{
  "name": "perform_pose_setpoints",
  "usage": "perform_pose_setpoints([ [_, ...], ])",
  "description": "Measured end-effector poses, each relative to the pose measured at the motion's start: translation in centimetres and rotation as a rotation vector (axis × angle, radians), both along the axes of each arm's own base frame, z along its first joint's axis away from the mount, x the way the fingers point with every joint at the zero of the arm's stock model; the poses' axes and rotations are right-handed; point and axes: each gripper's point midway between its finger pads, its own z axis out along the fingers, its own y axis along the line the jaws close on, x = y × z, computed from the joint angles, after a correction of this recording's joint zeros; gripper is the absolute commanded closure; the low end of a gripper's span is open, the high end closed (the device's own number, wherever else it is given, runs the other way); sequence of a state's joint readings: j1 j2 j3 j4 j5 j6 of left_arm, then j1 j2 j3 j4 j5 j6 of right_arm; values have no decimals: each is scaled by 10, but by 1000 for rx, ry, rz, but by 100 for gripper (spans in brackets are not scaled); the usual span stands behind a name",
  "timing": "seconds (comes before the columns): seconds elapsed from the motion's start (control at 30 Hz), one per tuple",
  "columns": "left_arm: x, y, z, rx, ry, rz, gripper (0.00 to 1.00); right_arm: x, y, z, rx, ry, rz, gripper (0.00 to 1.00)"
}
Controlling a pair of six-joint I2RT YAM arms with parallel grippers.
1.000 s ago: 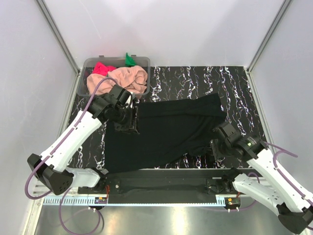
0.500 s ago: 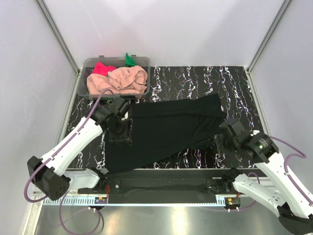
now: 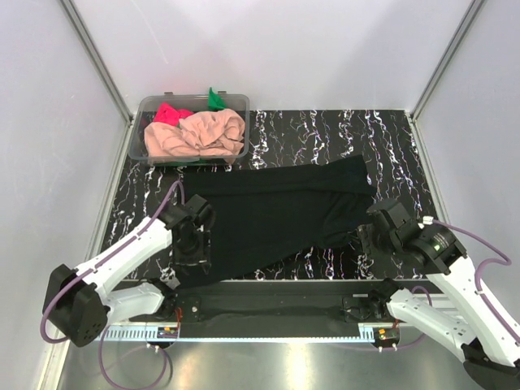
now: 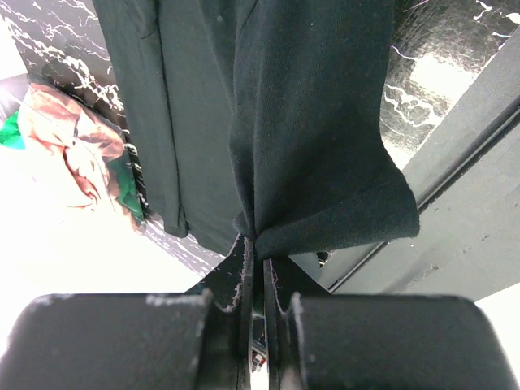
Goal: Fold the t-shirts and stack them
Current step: Fold the tshirt
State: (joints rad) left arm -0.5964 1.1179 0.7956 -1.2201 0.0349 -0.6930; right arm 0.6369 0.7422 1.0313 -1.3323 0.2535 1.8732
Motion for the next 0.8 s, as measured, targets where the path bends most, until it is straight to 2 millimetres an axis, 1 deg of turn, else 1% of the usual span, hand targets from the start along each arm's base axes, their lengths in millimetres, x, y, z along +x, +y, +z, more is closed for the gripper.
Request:
perform_pose_setpoints([
  [0.07,0,1,-2,6,-5,9,41,-1,-1,-1,1,-2,2,100],
  [0.1,2,2,-4,11,-13,13,38,-2,-1,0,3,-6,4,100],
  [0.17,4,4,-7,24,-26,19,37,-3,-2,0,7,-12,6,100],
  [0.37,7,8,-18,51,-8,46,37,-6,-3,2,16,-26,10,100],
  [0.6,-3,11,-30,61,49,115,37,-6,-4,2,18,-29,10,100],
  [0.8,-7,10,-29,49,75,148,37,-7,-4,4,25,-38,10,100],
])
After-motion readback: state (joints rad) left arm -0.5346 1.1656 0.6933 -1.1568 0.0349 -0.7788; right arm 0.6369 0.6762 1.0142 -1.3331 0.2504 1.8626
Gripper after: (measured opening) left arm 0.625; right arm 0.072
